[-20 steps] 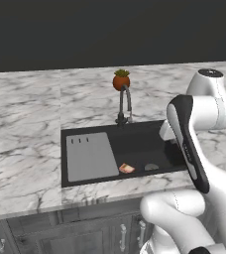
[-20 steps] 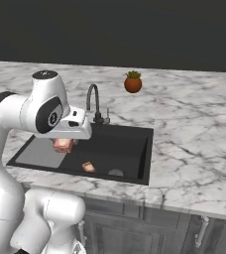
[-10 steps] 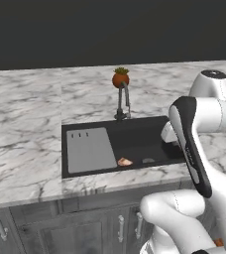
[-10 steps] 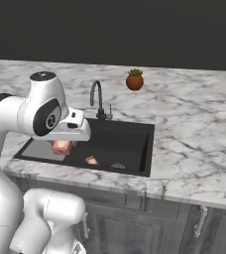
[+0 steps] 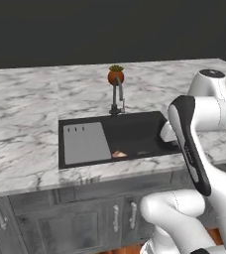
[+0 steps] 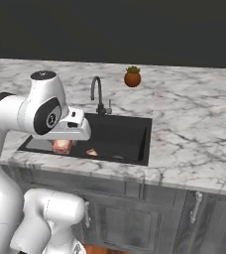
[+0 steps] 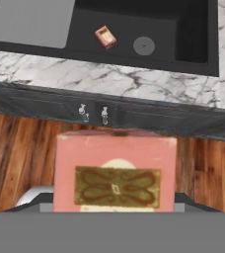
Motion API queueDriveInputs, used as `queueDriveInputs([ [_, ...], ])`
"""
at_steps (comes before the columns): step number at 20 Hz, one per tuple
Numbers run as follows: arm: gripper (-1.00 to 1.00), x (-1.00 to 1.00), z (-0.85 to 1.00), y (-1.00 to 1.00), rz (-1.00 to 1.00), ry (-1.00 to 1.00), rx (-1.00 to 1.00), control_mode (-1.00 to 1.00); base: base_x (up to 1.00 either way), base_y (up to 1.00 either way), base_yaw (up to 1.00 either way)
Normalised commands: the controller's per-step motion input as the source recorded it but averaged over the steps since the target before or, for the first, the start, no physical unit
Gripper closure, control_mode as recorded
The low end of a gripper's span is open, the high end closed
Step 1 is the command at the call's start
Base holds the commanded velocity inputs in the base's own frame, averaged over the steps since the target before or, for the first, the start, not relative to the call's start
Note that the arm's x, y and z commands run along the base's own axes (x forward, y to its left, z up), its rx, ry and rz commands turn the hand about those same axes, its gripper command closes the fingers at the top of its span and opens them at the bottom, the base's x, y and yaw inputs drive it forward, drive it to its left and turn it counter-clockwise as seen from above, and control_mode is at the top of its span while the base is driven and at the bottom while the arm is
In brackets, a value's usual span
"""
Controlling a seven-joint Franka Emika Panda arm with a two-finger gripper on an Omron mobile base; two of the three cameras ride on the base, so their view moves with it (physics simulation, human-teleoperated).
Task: Pick up the bar soap and bar soap from the sink, and place them back in the cabinet, and close the cabinet door.
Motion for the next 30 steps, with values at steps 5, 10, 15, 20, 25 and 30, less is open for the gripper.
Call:
queueDriveInputs([
  [5,1.0,0.0,0.0,0.0,0.0,0.0,0.0,1.0,-0.48,-0.19,-0.25],
  [10,1.0,0.0,0.0,0.0,0.0,0.0,0.0,1.0,-0.12,-0.03,-0.41],
  [15,1.0,0.0,0.0,0.0,0.0,0.0,0.0,1.0,0.0,-0.08,-0.48],
  [20,1.0,0.0,0.0,0.0,0.0,0.0,0.0,1.0,0.0,-0.2,-0.47],
  [25,1.0,0.0,0.0,0.0,0.0,0.0,0.0,1.0,0.0,-0.24,-0.43],
  [30,1.0,0.0,0.0,0.0,0.0,0.0,0.0,1.0,0.03,-0.15,-0.44],
])
